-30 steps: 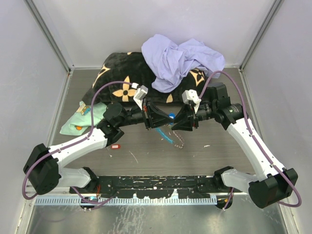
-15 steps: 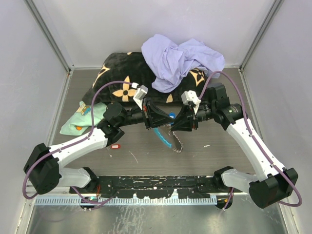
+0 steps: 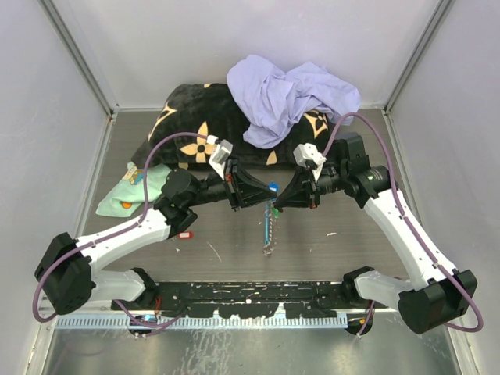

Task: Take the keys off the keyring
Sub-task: Remove the key from the keyring.

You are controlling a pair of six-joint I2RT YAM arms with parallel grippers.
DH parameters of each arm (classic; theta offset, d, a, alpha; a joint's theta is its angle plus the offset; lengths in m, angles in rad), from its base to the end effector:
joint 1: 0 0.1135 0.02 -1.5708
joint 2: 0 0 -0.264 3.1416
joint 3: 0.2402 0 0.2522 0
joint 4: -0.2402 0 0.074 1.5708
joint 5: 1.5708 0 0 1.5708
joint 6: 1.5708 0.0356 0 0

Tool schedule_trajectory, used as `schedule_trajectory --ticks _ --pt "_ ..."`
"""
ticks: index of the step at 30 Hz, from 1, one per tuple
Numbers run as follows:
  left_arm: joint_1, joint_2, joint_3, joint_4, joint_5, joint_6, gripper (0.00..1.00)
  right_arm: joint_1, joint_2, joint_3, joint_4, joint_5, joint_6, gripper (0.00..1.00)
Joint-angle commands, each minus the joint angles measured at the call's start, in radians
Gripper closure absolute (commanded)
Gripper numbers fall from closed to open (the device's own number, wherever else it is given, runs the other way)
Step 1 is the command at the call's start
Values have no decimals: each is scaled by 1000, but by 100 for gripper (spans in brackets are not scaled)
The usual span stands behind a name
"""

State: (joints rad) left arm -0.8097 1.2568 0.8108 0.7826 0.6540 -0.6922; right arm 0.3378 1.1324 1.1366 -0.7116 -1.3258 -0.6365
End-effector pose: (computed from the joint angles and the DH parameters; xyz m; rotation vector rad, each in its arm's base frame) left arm 0.1787 -0.2190 0.3468 0.7302 1.3219 -1.6481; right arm 0.1918 0.1040 0.3599 -1.4173 1.2899 1.2686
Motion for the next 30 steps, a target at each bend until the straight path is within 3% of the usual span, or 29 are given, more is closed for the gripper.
schedule_trajectory --ticks 1,7,15,30 --pt "-3 -64 -34 164 -42 24 100 -10 -16 8 60 -90 65 99" --pt "-2 -65 -126 278 -78 30 100 -19 -12 15 67 -125 86 99" --pt "-2 4 -229 556 -82 -15 100 -24 -12 -26 113 -122 119 99" --pt "26 -76 -304 494 -173 43 100 -25 -23 -58 114 -121 109 99"
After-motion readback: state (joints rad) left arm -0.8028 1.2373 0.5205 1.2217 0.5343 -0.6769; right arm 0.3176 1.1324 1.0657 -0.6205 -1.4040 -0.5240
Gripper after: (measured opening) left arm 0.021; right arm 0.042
